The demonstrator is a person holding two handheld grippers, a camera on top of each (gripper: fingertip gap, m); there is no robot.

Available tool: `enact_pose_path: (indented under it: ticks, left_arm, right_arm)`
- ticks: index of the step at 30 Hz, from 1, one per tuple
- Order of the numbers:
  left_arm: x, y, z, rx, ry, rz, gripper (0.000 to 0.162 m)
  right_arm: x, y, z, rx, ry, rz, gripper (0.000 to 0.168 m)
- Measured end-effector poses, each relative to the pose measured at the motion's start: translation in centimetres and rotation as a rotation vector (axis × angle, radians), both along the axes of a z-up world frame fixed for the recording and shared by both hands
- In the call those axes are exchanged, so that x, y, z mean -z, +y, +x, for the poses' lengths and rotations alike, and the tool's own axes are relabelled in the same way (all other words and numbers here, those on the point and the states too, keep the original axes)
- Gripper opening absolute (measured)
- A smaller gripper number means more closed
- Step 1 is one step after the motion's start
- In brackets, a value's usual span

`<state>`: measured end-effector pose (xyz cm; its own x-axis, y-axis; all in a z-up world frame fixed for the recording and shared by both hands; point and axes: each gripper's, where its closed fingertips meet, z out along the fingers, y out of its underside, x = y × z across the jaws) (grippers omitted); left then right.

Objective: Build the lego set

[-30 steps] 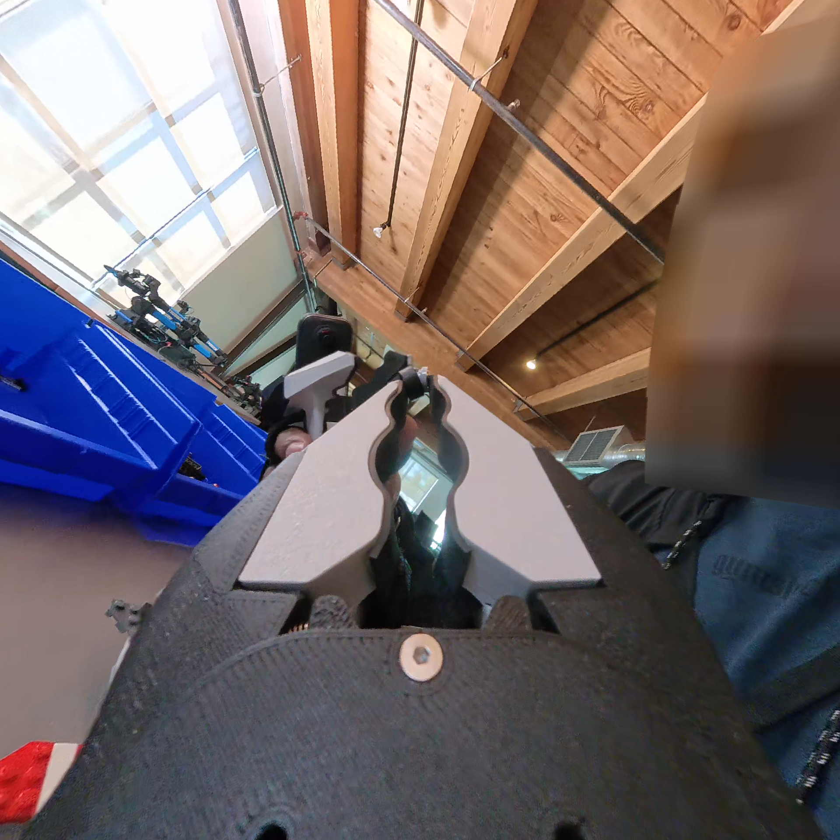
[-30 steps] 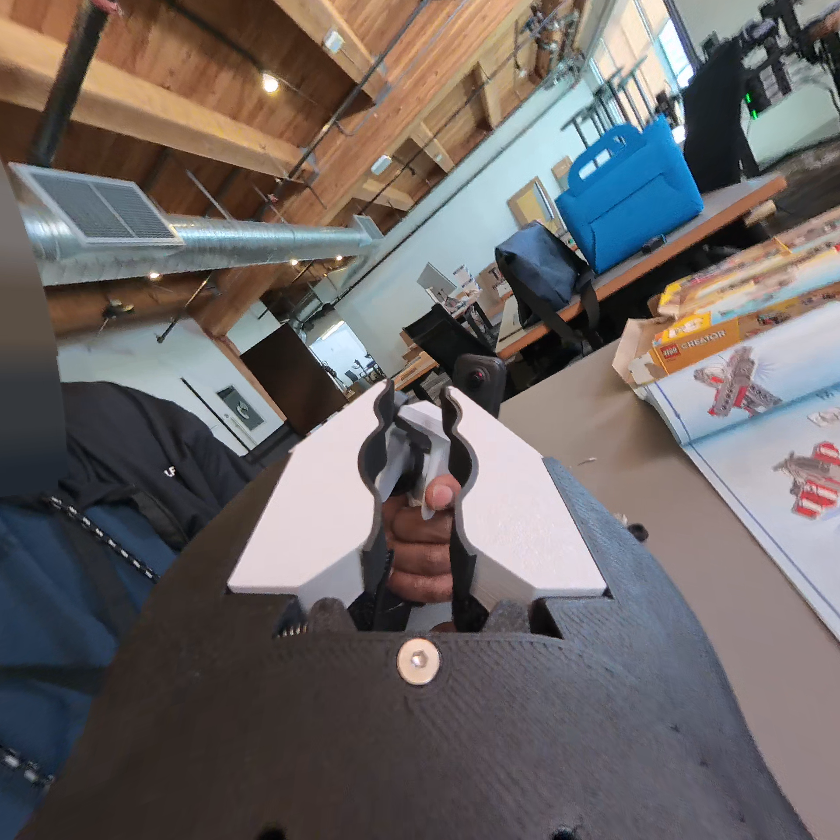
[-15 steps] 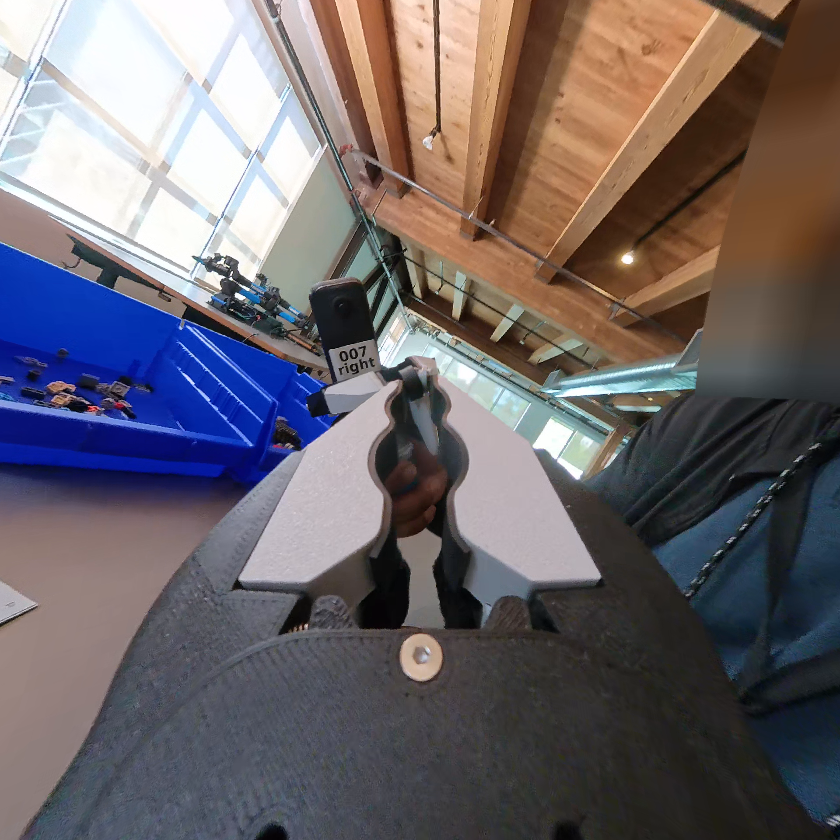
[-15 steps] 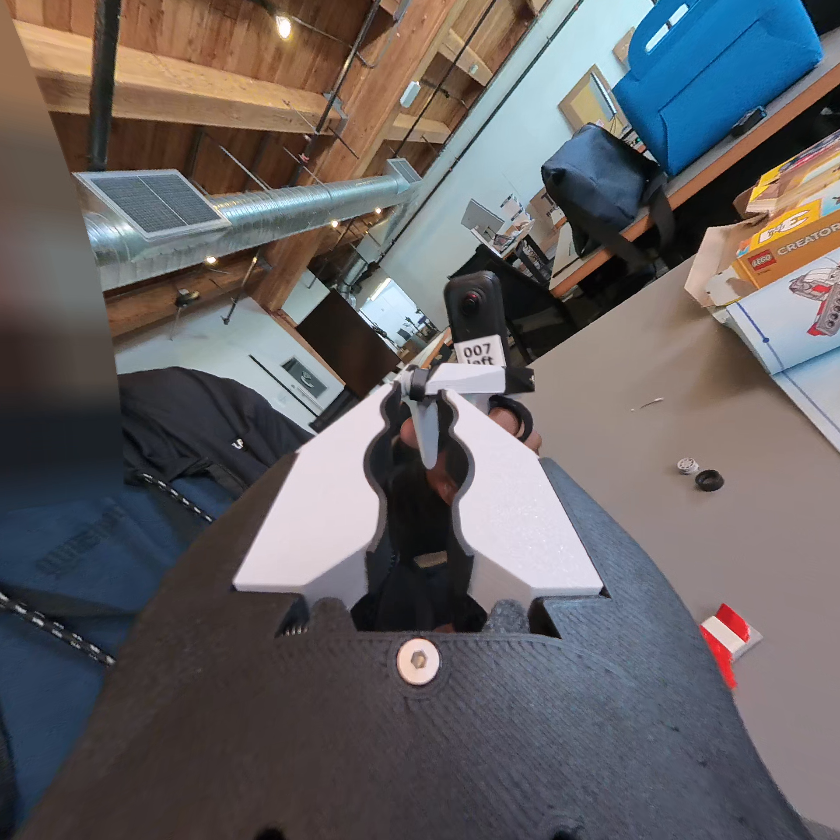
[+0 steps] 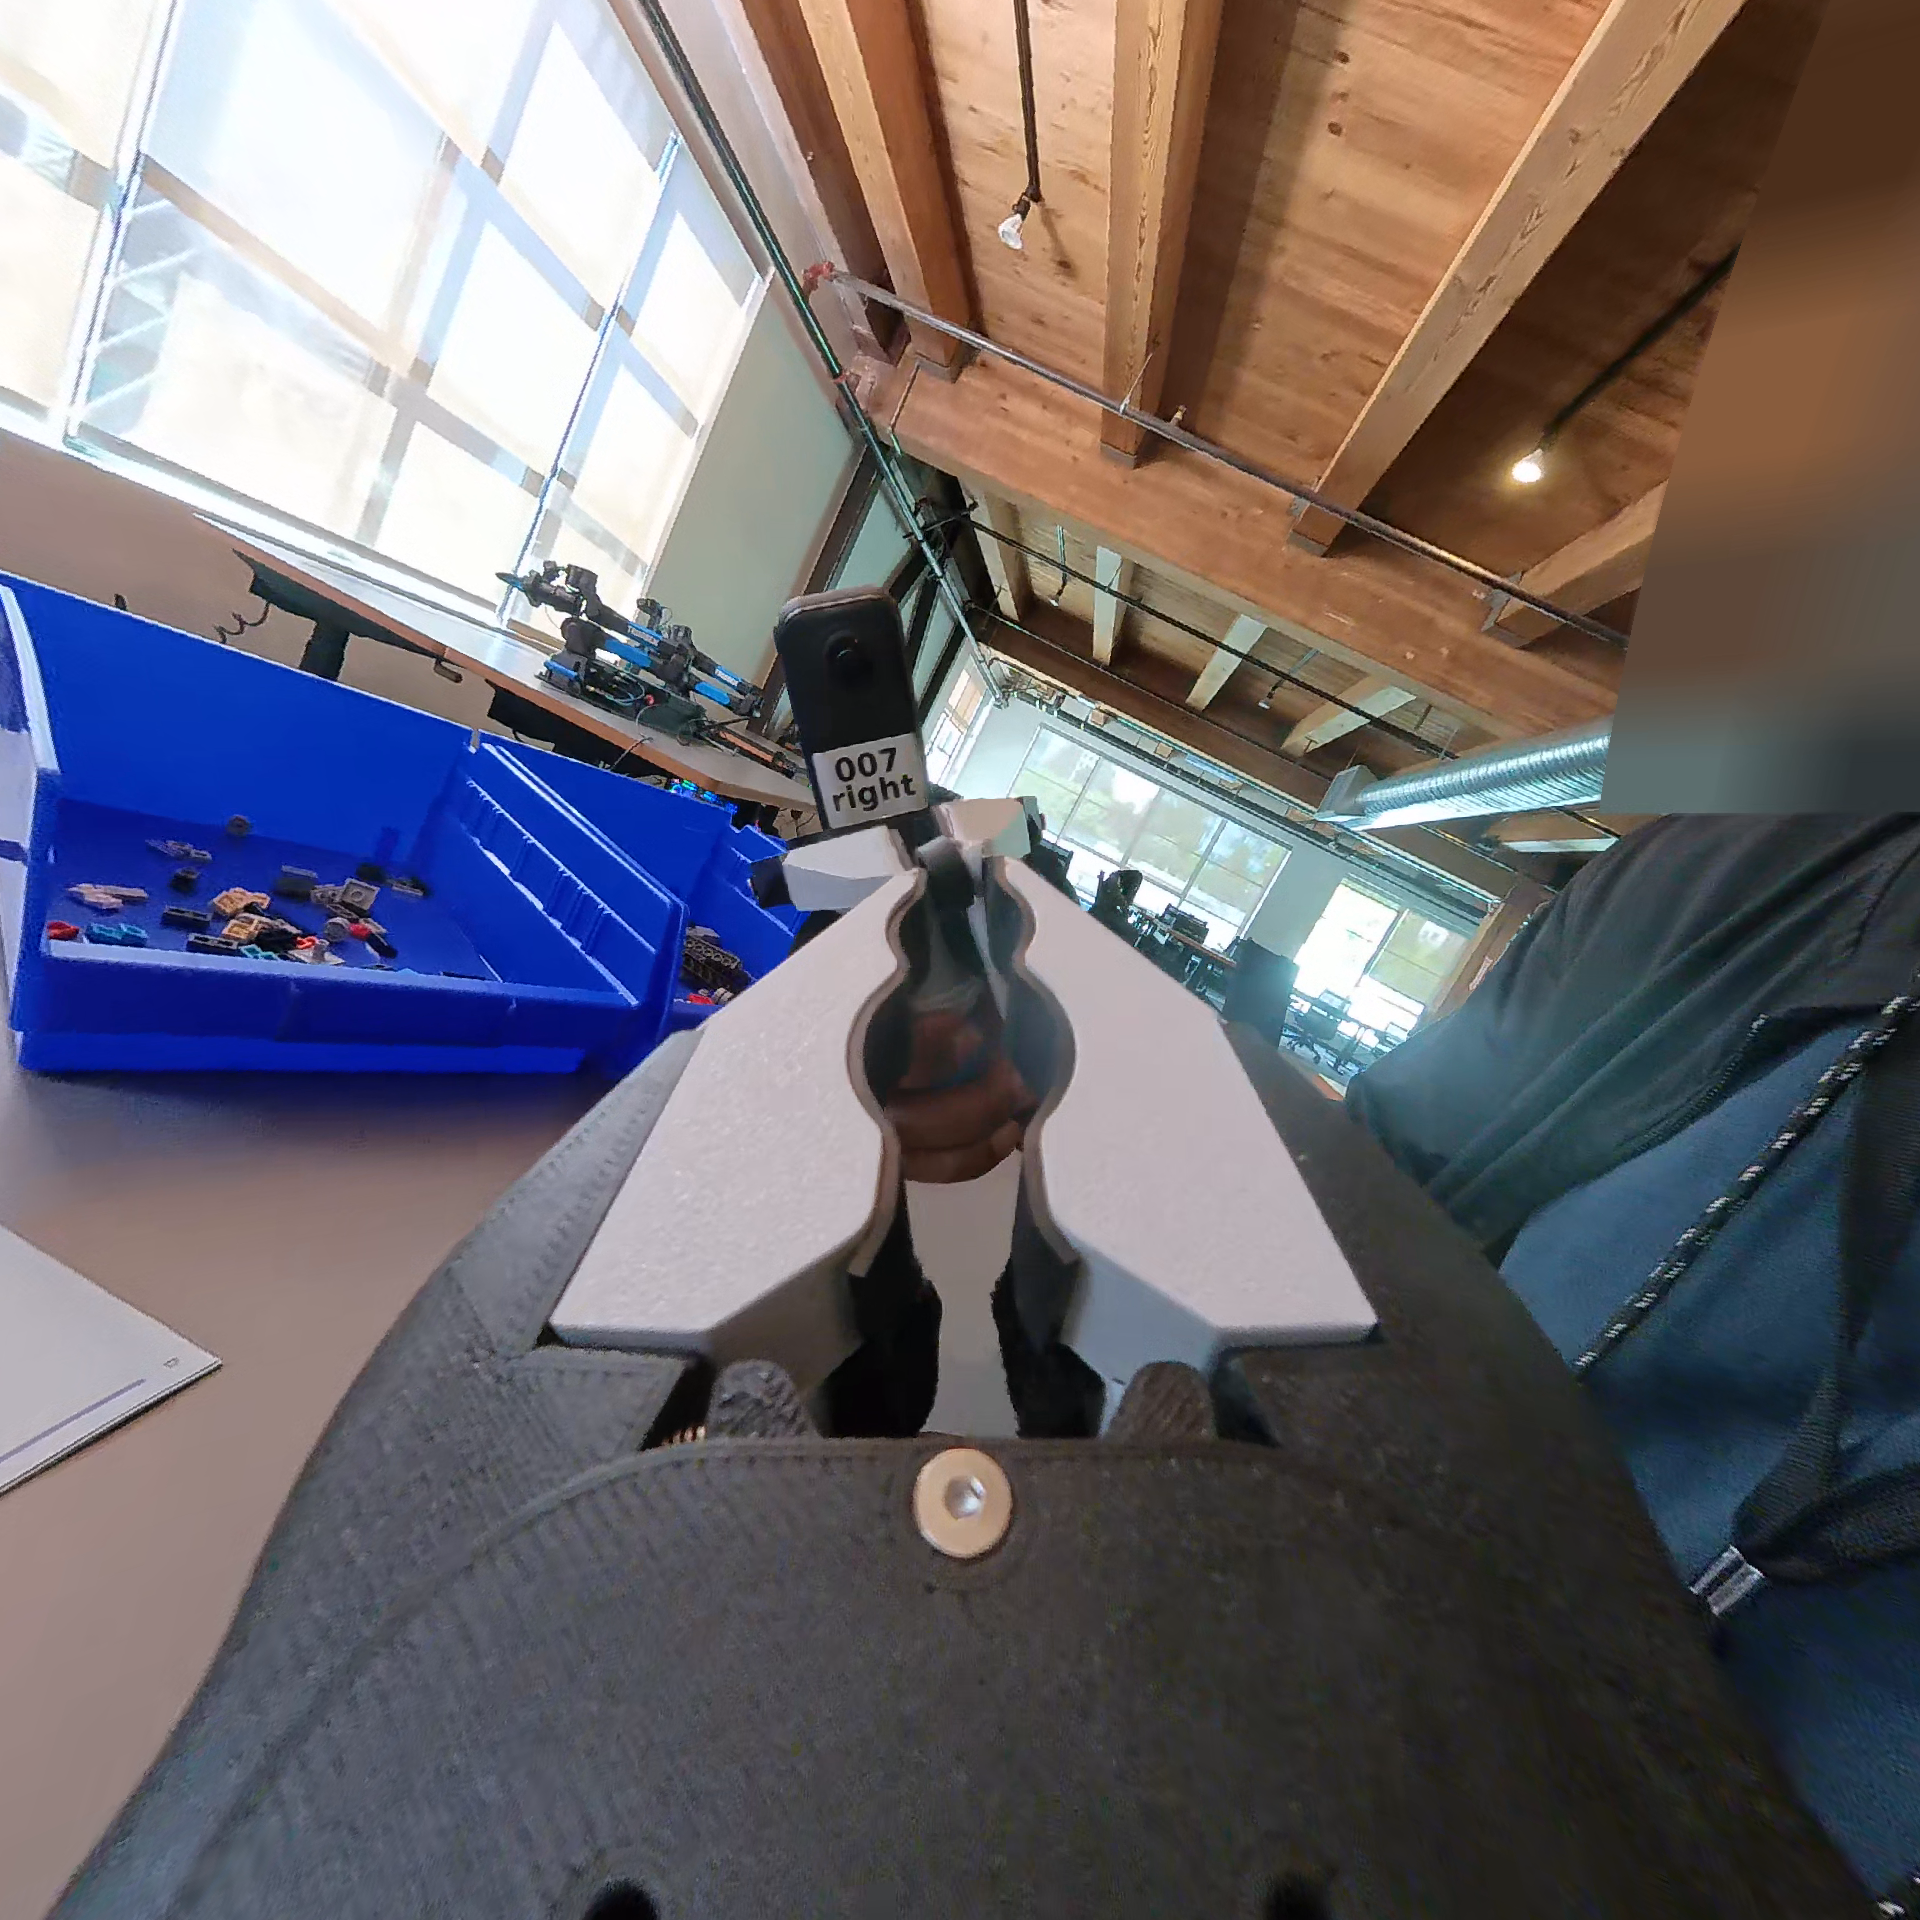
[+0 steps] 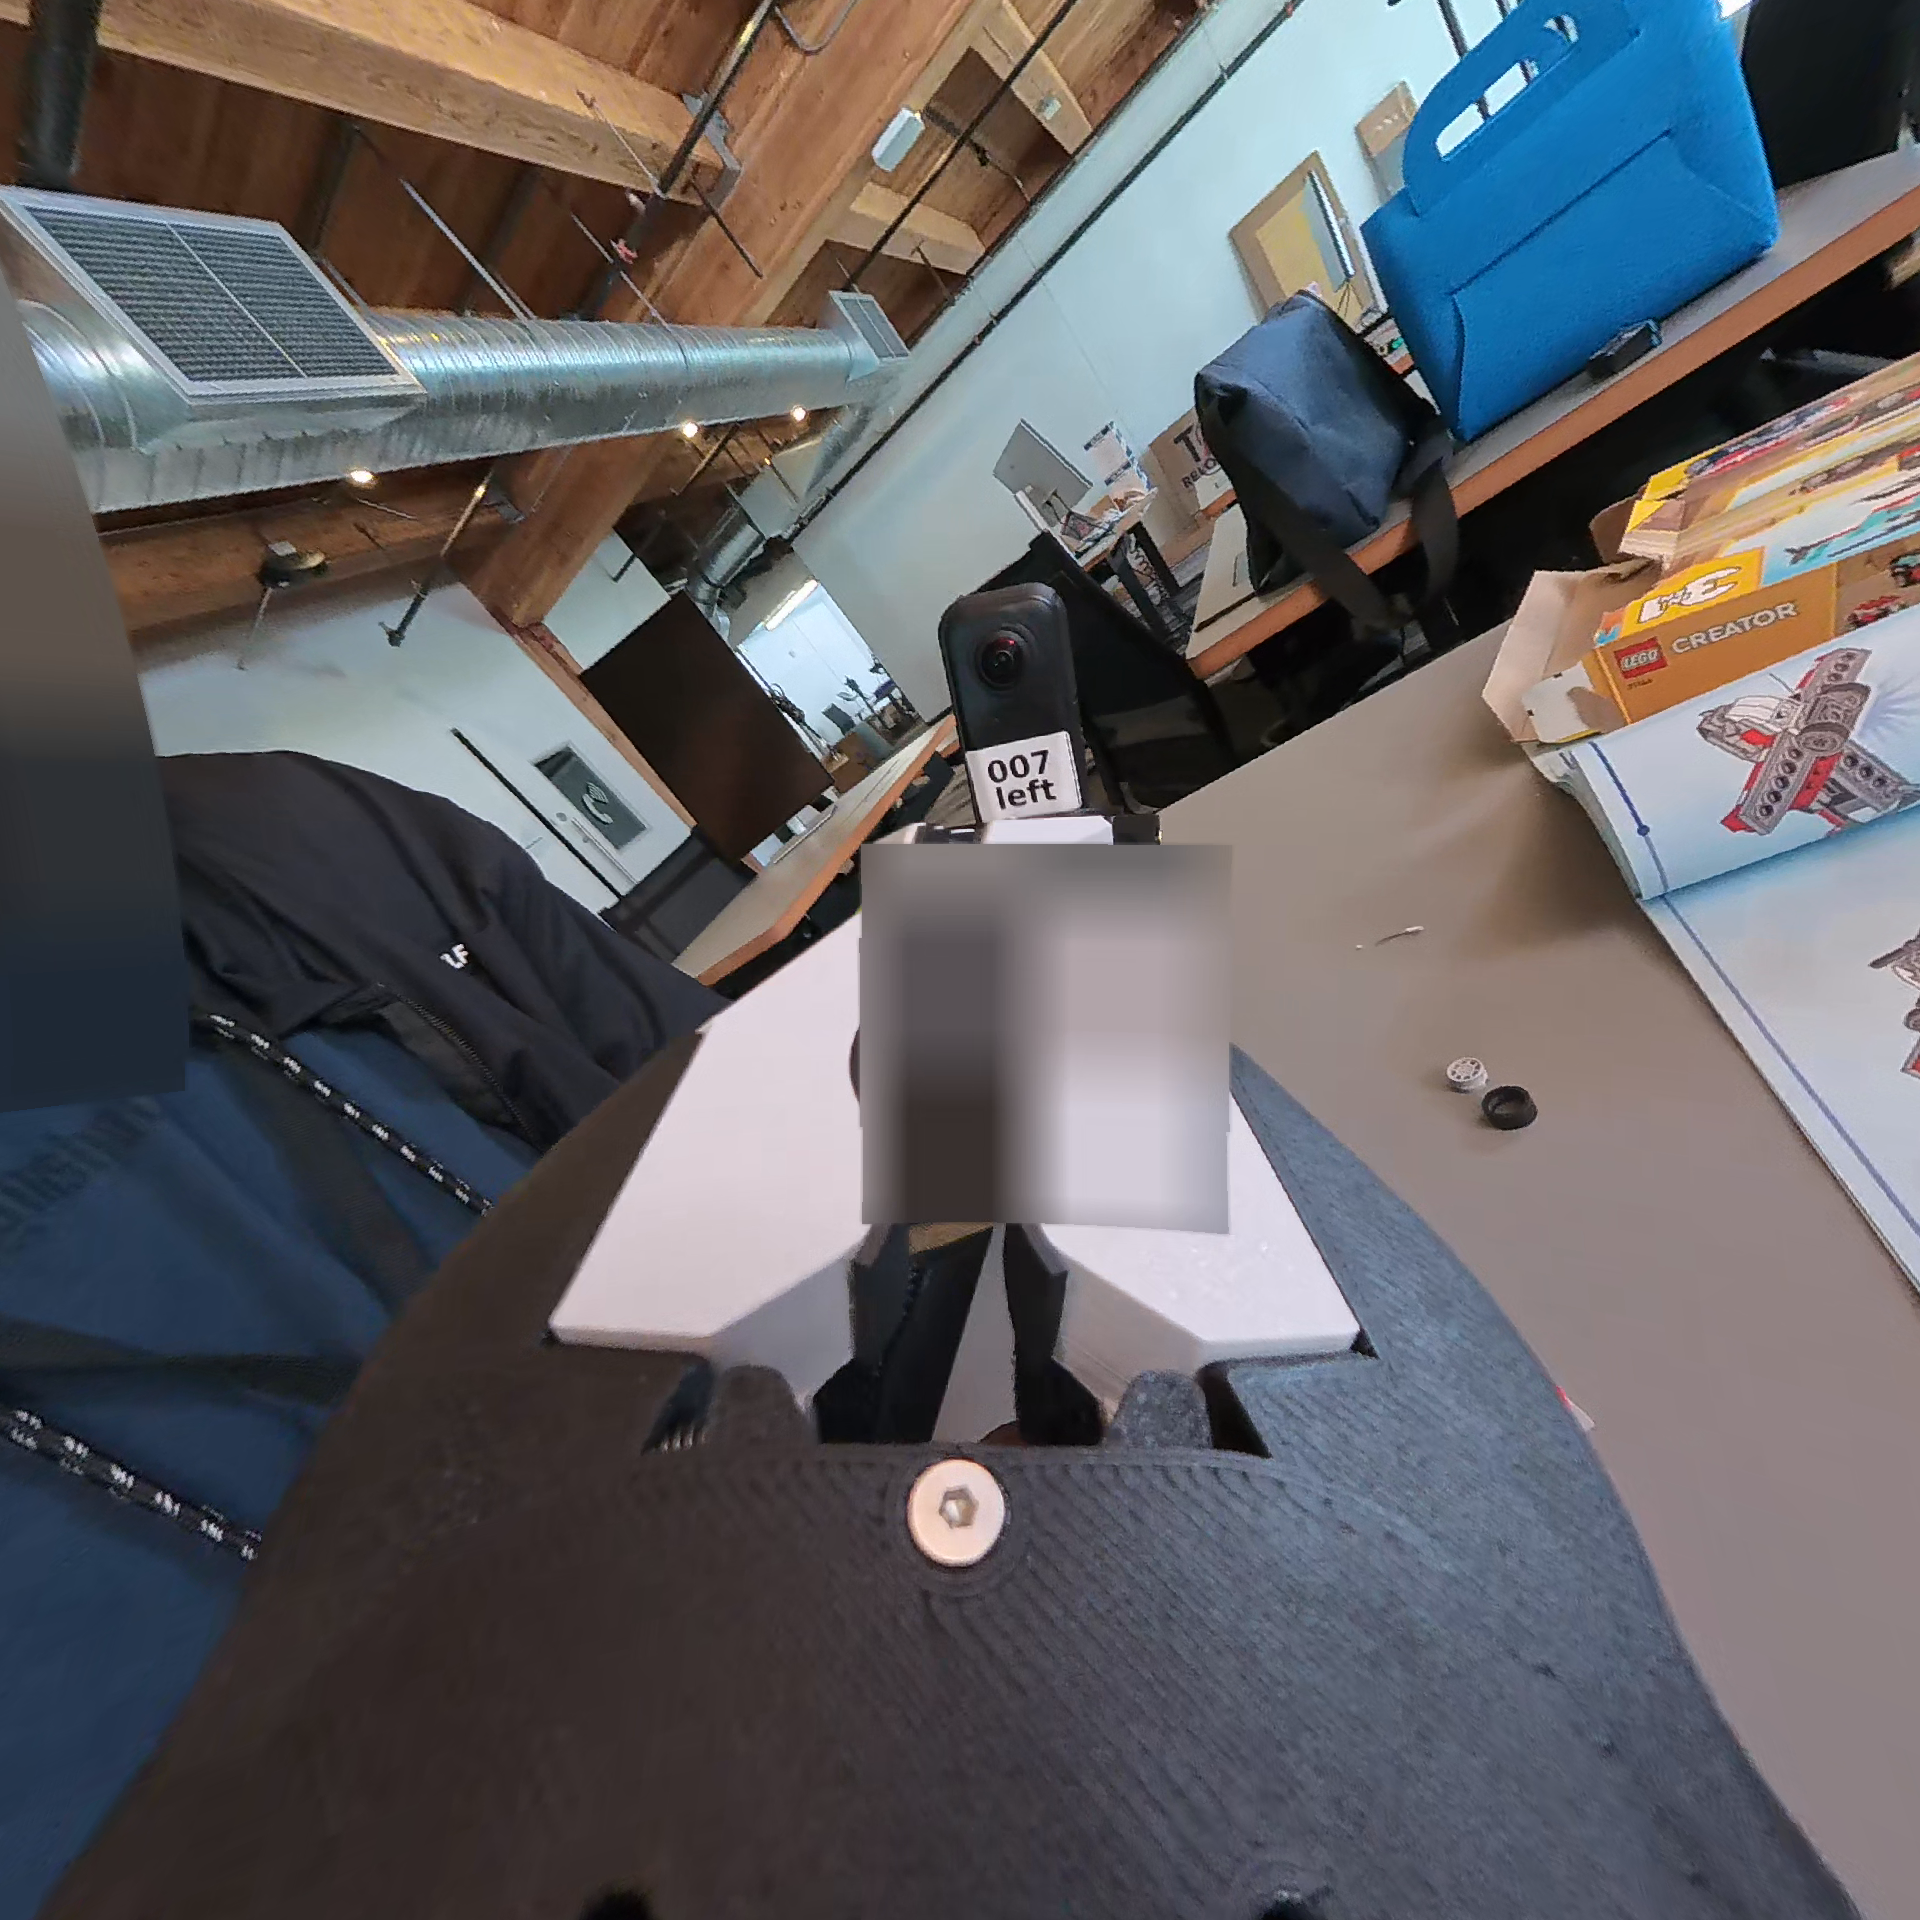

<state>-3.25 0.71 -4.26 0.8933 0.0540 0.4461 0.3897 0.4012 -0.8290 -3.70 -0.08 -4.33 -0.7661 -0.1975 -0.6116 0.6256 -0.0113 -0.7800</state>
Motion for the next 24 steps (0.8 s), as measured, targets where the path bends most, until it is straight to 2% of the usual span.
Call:
enact_pose_path:
  ticks: [6, 16, 24]
  left_arm:
    - [-0.4, 0.2, 1.1, 0.043, 0.053, -0.008, 0.009]
    - [-0.4, 0.3, 2.5, 0.147, 0.063, -0.005, 0.008]
    - [0.2, 0.4, 2.2, 0.145, 0.042, -0.045, 0.008]
  right_arm:
    - [-0.4, 0.0, 0.7, -0.048, -0.021, -0.027, 0.018]
    - [-0.6, 0.0, 2.5, -0.161, -0.050, -0.050, 0.015]
    - [-0.2, 0.1, 2.3, -0.152, -0.053, -0.023, 0.014]
